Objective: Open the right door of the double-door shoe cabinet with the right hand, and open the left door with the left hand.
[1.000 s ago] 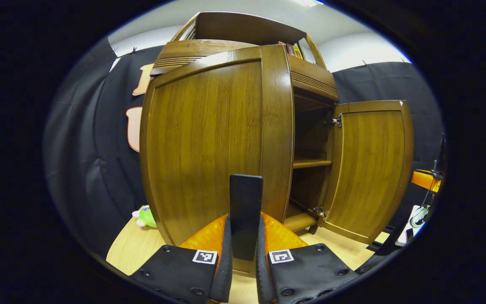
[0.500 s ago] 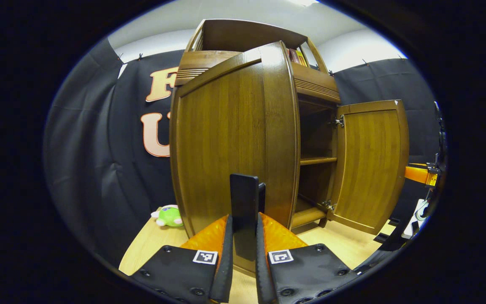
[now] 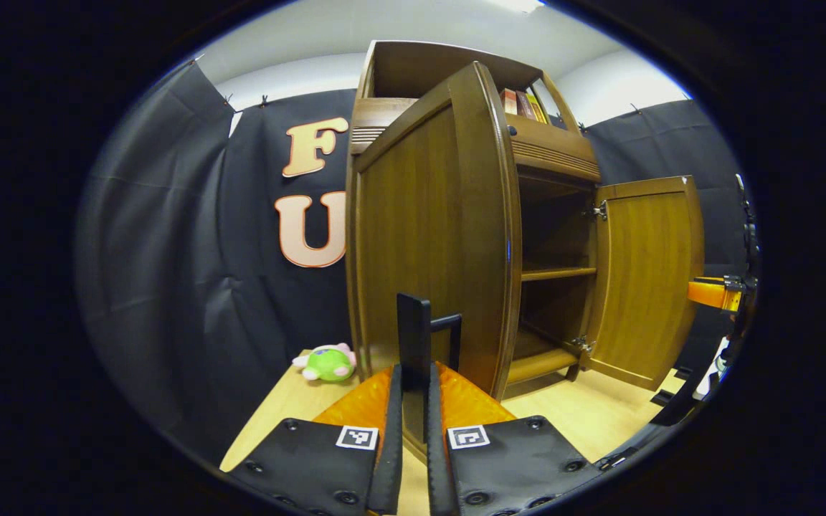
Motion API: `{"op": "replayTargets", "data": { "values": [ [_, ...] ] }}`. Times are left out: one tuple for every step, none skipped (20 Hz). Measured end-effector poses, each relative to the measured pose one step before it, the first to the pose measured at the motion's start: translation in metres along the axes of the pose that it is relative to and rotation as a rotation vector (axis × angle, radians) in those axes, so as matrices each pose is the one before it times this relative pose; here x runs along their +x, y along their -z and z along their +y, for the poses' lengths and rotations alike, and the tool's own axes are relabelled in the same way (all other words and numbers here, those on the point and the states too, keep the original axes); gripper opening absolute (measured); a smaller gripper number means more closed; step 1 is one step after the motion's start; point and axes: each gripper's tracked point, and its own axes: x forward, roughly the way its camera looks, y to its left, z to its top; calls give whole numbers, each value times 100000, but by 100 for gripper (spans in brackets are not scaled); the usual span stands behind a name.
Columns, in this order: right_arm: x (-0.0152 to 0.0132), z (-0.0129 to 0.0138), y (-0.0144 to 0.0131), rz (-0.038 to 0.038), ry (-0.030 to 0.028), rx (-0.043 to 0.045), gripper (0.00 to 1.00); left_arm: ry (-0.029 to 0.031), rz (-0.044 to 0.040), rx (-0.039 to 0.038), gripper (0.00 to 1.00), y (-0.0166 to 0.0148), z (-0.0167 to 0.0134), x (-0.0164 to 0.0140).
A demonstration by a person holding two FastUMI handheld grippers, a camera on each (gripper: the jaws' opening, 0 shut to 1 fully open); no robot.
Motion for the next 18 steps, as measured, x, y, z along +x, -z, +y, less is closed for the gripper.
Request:
{"op": "replayTargets", "data": {
  "values": [
    [198, 325, 10, 139, -573, -116, 87, -967, 70, -362, 22, 352, 678, -316],
    [156, 192, 66, 178, -324, -258, 87, -788, 201, -1220, 22, 174, 688, -151],
    [190, 233, 52, 228, -285, -302, 87, -688, -178, -1455, 22, 39, 634, -70],
    [-41, 211, 82, 151, -280, -289, 87, -695, -593, -1399, 22, -84, 707, -123],
    [-83, 256, 51, 33, -303, -229, 87, -891, -261, -1308, 22, -7, 777, -22],
    [-72, 343, 96, -35, -350, -147, 87, -1062, -296, -781, 21, 18, 776, -82],
    [-71, 246, 33, -180, -310, -101, 87, -1147, -318, -443, 22, 75, 753, -143],
    [176, 294, -56, -49, -248, -95, 87, -1490, -337, -171, 22, -106, 775, 91],
    [117, 245, 74, 72, -360, -55, 87, -4472, -47, 1125, 14, -60, 1537, -115],
    [255, 321, -78, 85, -406, 20, 87, 280, -1342, -3118, 7, -34, 259, 1315],
    [192, 346, -9, 118, -559, -12, 87, 313, 779, -821, 10, -18, 240, -231],
    [105, 294, 55, 41, -577, -24, 87, 698, -119, -948, 8, -123, -155, -149],
    [114, 268, 41, 74, -474, -149, 87, 672, 215, 303, 8, 9, 236, -319],
    [174, 215, 76, 152, -420, -205, 87, -26, 239, 1108, 9, -40, 86, -203],
    [8, 178, 103, 358, -427, -317, 87, -78, 32, 1157, 9, 184, -209, -261],
    [129, 178, 117, 356, -320, -206, 87, -244, 200, 998, 8, -14, -30, -75],
    [226, 138, 159, 369, -316, -63, 87, -301, -32, 1037, 8, -17, 216, 111],
    [153, 124, 47, 231, -186, 75, 87, -555, 116, 966, 11, 47, 455, -29]
  ]
}}
